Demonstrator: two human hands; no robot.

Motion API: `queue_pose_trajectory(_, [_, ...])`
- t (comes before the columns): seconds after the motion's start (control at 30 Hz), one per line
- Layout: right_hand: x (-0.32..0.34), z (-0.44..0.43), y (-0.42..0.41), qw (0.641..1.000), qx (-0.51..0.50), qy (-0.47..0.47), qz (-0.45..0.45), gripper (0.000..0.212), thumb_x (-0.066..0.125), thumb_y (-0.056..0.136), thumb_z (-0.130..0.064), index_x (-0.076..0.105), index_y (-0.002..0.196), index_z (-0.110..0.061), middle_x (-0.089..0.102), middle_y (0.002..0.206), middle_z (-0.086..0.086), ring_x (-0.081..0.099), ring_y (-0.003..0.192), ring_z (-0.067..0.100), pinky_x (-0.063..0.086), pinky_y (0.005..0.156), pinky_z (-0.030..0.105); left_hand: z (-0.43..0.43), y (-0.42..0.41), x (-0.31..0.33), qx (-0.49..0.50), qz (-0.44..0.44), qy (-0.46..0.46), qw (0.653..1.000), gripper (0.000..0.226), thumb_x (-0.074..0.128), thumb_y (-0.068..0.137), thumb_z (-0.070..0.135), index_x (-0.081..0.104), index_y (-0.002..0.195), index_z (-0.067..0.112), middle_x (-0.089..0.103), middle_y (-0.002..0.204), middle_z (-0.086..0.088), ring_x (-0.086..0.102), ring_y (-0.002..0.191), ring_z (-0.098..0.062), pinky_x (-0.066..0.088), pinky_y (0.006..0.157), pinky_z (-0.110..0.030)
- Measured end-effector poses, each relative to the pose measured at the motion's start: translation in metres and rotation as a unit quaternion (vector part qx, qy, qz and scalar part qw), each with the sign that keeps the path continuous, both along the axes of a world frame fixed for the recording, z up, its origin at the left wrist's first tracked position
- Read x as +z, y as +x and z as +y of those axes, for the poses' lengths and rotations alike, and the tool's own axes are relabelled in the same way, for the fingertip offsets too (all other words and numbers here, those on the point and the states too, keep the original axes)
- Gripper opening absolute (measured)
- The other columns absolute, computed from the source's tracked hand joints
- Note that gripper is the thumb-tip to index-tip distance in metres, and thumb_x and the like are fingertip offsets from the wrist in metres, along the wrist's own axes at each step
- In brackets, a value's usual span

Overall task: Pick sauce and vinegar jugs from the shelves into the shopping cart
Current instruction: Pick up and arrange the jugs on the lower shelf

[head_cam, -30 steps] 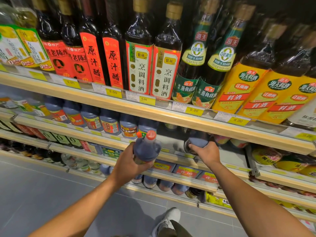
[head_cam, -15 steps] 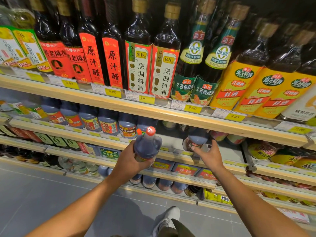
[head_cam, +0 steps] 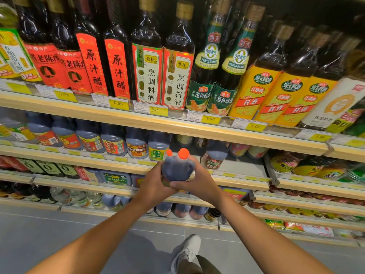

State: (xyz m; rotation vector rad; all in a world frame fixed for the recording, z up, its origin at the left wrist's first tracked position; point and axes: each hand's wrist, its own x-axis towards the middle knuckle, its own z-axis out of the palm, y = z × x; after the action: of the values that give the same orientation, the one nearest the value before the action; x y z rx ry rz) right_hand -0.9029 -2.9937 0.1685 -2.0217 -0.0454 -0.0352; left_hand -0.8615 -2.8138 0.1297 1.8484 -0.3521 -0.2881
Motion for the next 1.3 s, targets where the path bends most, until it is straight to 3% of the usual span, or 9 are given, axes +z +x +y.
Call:
queue_pose_trajectory(0.13, [-0.001,0.003,0.000,1.000,-0.024,-0.012,-0.014,0.063,0.091,0.071,-0.035,0.059,0.125,-0.027,0.063,0.110,-0.026,0.062,0.105,0.003,0.050,0.078,0.020,-0.005,0.000,-0.007,-0.002,-0.011,0.009,1.000,0.076,0.088,0.067,0.030,0.048,0.131,0.036,0.066,0.117,0.015,0.066,0.105,-0.003,0.056,0.079,-0.018])
queue_pose_trajectory(0.3, [-0.001,-0.003,0.005,0.995,-0.049,-0.073,-0.050,0.088,0.091,0.067,-0.048,0.047,0.141,-0.030,0.058,0.132,-0.017,0.056,0.121,0.002,0.051,0.096,0.023,-0.012,0.013,-0.010,-0.028,-0.075,0.066,0.995,0.085,0.085,0.074,0.030,0.030,0.137,0.045,0.046,0.142,0.010,0.051,0.125,-0.004,0.052,0.092,-0.024])
queue_pose_trajectory(0.4, [-0.004,-0.010,0.013,0.991,-0.057,-0.106,-0.059,0.092,0.092,0.069,-0.044,0.044,0.145,-0.028,0.053,0.141,-0.012,0.051,0.125,0.000,0.044,0.101,0.016,-0.015,0.028,-0.022,-0.030,0.075,-0.006,0.997,0.073,0.070,0.089,0.011,0.032,0.151,0.017,0.052,0.140,-0.017,0.059,0.116,-0.020,0.053,0.080,-0.024])
queue_pose_trajectory(0.53, [-0.012,-0.021,0.031,0.985,-0.037,-0.153,-0.067,0.093,0.089,0.070,-0.046,0.044,0.148,-0.024,0.048,0.150,-0.008,0.045,0.138,0.009,0.042,0.112,0.030,-0.022,0.023,-0.009,-0.014,0.415,-0.287,0.863,0.046,0.033,0.084,-0.022,0.059,0.118,-0.007,0.068,0.113,-0.024,0.062,0.106,-0.029,0.049,0.104,-0.037])
queue_pose_trajectory(0.7, [-0.022,-0.031,0.050,0.985,-0.033,-0.156,-0.062,0.084,0.093,0.068,-0.034,0.052,0.139,-0.018,0.056,0.137,0.000,0.055,0.126,0.015,0.047,0.106,0.035,-0.038,0.031,-0.001,0.052,0.501,-0.417,0.757,0.045,0.033,0.067,-0.019,0.061,0.101,-0.006,0.065,0.102,-0.020,0.058,0.103,-0.029,0.043,0.112,-0.040])
queue_pose_trajectory(0.93, [-0.035,-0.042,0.077,0.986,-0.077,-0.149,-0.020,0.067,0.097,0.061,-0.034,0.068,0.120,-0.023,0.070,0.112,-0.001,0.060,0.105,0.014,0.050,0.088,0.027,-0.052,0.046,-0.013,0.074,0.499,-0.431,0.748,0.053,0.023,0.078,-0.016,0.061,0.112,-0.001,0.064,0.108,-0.016,0.055,0.110,-0.024,0.036,0.117,-0.039])
queue_pose_trajectory(1.07, [-0.035,-0.046,0.086,0.989,-0.082,-0.118,0.023,0.054,0.097,0.064,-0.022,0.068,0.110,-0.023,0.070,0.103,-0.010,0.062,0.093,-0.009,0.047,0.078,0.009,-0.057,0.051,-0.017,0.089,0.500,-0.403,0.761,0.056,0.021,0.084,-0.016,0.058,0.124,-0.002,0.059,0.125,-0.018,0.053,0.124,-0.025,0.035,0.118,-0.038])
queue_pose_trajectory(1.2, [-0.041,-0.049,0.095,0.984,-0.102,-0.123,0.076,0.045,0.093,0.071,-0.021,0.075,0.110,-0.010,0.069,0.098,-0.007,0.064,0.095,0.005,0.039,0.067,0.001,-0.063,0.056,-0.015,0.092,0.473,-0.347,0.805,0.047,0.026,0.092,-0.013,0.061,0.116,0.006,0.066,0.118,-0.010,0.059,0.115,-0.020,0.036,0.117,-0.037])
queue_pose_trajectory(1.3, [-0.041,-0.053,0.104,0.981,-0.123,-0.124,0.087,0.056,0.091,0.074,-0.025,0.068,0.120,-0.005,0.062,0.104,-0.005,0.058,0.103,0.009,0.034,0.067,-0.003,-0.060,0.060,-0.019,0.068,0.425,-0.286,0.856,0.049,0.031,0.099,-0.008,0.048,0.143,0.005,0.057,0.139,-0.012,0.047,0.138,-0.024,0.033,0.120,-0.040])
